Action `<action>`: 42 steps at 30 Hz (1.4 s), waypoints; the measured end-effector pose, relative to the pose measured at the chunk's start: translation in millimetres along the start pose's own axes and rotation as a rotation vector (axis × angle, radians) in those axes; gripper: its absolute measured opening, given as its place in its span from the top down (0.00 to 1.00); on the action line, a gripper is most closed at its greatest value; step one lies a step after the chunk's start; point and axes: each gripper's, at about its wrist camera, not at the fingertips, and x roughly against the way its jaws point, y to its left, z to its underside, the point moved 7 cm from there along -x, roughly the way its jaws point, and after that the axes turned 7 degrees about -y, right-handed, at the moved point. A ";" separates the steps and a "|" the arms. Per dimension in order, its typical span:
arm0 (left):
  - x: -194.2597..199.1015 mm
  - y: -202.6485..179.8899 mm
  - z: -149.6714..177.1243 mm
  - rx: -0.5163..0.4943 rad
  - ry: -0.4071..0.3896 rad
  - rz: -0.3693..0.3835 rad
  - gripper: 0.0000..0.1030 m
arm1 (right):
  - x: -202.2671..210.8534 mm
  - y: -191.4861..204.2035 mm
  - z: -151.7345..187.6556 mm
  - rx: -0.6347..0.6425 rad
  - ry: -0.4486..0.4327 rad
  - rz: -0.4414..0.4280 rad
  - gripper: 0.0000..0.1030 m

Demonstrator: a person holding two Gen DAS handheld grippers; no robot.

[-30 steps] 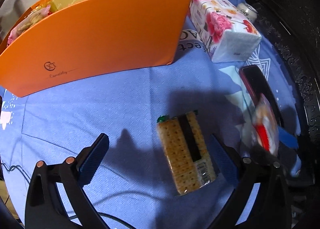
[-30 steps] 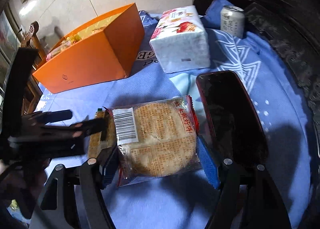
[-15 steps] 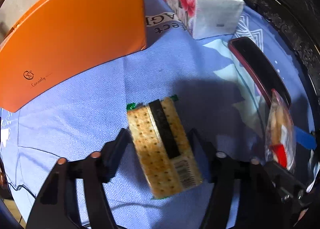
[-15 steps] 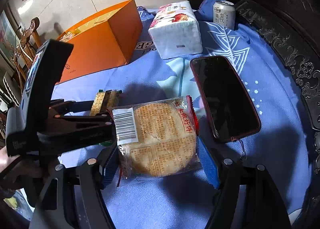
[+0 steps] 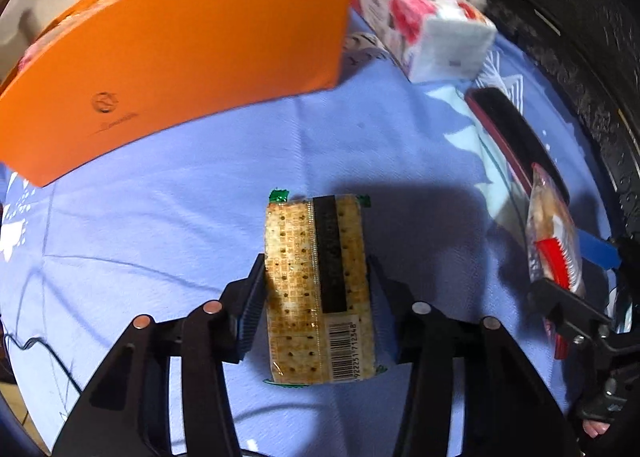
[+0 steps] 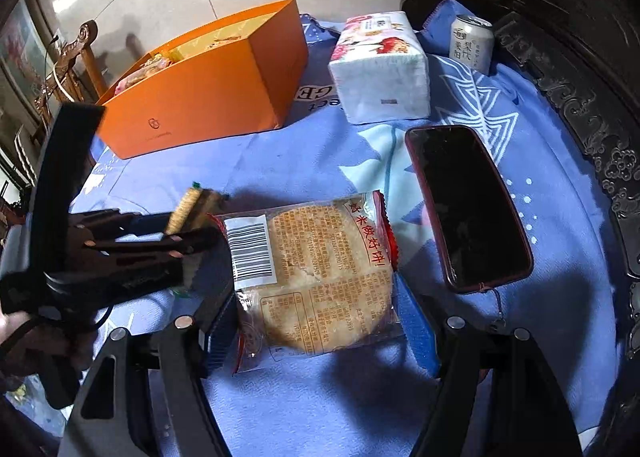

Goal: Organize snacks
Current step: 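Carry both packs over the orange box and lower them inside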

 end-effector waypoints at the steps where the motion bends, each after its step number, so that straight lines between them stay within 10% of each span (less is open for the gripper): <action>1: 5.4 4.3 -1.8 0.004 -0.011 -0.004 0.54 | 0.3 1.4 0.3 0.007 0.000 0.002 0.29; 24: 164.7 102.4 -26.3 0.080 -0.273 -0.038 0.54 | 59.3 140.5 -63.9 0.139 -0.142 -0.101 0.29; 33: 215.0 170.9 -103.1 0.169 -0.437 -0.050 0.54 | 63.2 185.0 -172.6 0.142 -0.287 -0.115 0.29; 42: 183.2 193.7 -195.3 0.155 -0.477 -0.022 0.54 | 21.5 182.8 -259.4 0.121 -0.310 -0.024 0.29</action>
